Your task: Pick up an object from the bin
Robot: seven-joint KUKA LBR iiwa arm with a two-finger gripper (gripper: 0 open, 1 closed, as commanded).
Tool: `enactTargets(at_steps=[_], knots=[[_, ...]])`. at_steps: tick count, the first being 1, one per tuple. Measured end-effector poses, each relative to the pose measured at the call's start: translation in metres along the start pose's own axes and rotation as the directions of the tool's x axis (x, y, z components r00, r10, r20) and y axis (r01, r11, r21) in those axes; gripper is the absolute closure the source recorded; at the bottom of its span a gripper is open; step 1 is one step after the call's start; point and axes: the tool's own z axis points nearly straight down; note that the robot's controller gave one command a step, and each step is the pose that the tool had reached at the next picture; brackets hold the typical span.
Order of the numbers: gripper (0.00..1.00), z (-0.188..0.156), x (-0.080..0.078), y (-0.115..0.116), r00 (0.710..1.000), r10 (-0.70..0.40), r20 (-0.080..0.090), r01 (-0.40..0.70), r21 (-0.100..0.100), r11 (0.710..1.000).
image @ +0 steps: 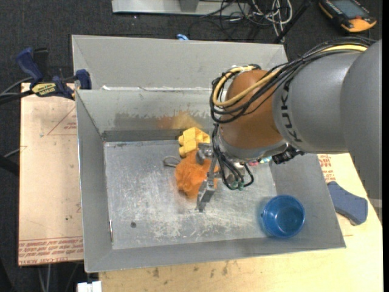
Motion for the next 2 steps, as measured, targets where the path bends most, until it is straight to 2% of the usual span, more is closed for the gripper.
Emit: enactTargets(at_steps=[1,2], knots=[[1.00,0.0462,-0.0271,-0.0275,0.985,0.170,0.016,-0.170,-0.004,0.985],[1.00,0.0463,-0.0271,-0.0274,0.985,0.170,0.016,-0.170,-0.004,0.986]])
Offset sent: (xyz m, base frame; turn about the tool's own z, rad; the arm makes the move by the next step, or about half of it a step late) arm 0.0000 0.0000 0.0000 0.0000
